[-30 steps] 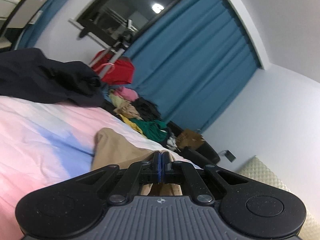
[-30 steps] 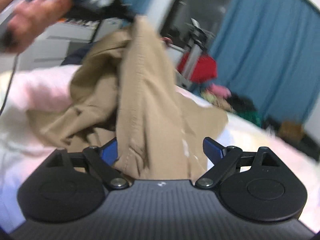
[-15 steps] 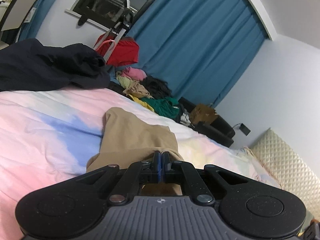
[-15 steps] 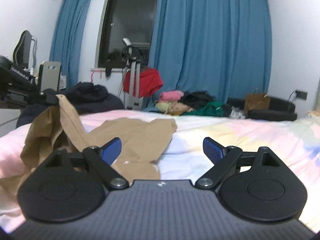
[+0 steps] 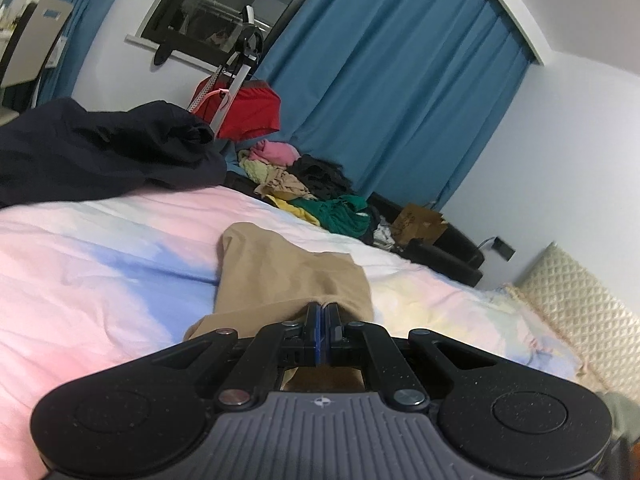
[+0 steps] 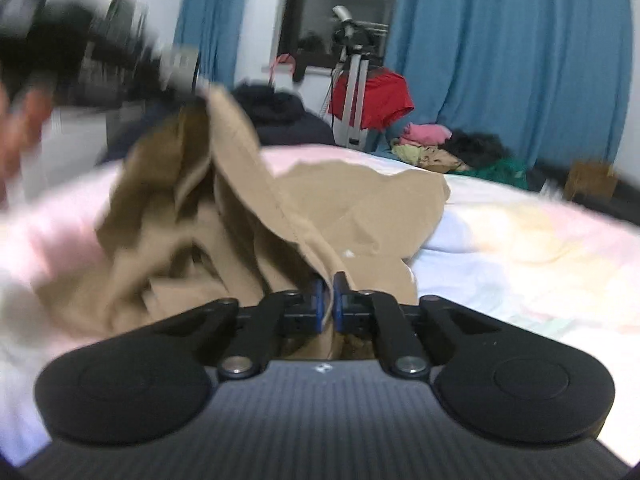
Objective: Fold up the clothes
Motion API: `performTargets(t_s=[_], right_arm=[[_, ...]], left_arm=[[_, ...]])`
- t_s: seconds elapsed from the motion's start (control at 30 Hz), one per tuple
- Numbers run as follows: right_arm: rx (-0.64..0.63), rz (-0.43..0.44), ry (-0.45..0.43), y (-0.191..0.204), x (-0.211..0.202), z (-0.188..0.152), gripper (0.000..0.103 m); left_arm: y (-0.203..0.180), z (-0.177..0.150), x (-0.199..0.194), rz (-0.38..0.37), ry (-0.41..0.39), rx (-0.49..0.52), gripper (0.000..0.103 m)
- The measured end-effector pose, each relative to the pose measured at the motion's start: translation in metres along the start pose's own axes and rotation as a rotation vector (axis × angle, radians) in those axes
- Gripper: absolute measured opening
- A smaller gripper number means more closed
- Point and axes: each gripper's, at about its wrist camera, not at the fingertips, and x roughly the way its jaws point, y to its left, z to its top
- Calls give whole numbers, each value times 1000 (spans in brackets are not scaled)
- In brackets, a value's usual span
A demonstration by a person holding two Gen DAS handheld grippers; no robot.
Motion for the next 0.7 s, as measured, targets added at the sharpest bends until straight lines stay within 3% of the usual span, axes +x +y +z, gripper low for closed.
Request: performTargets(t_s=[0.1,0.17,0.33,0.53,0.63,0.7], right_arm=[[130,46,-56,-17,-11,12,6],[184,70,-94,-26,-16,20,6],[305,140,-137,-42,-26,28,6],[403,203,-163,-55,-27,32,6],[425,209,-193,-59,-31,35,6],[441,205,-213,-65,-34,37,6]], left_arm=[[-4,-4,7,28,29,67,3],[-9,-7,10,57,37,130,16],[-24,-19,16,146,48,321,32],[-55,-48,23,283,33,630,57],[-60,-65,39,394,87,734,57],[-60,-75,44,425,131,774,57]])
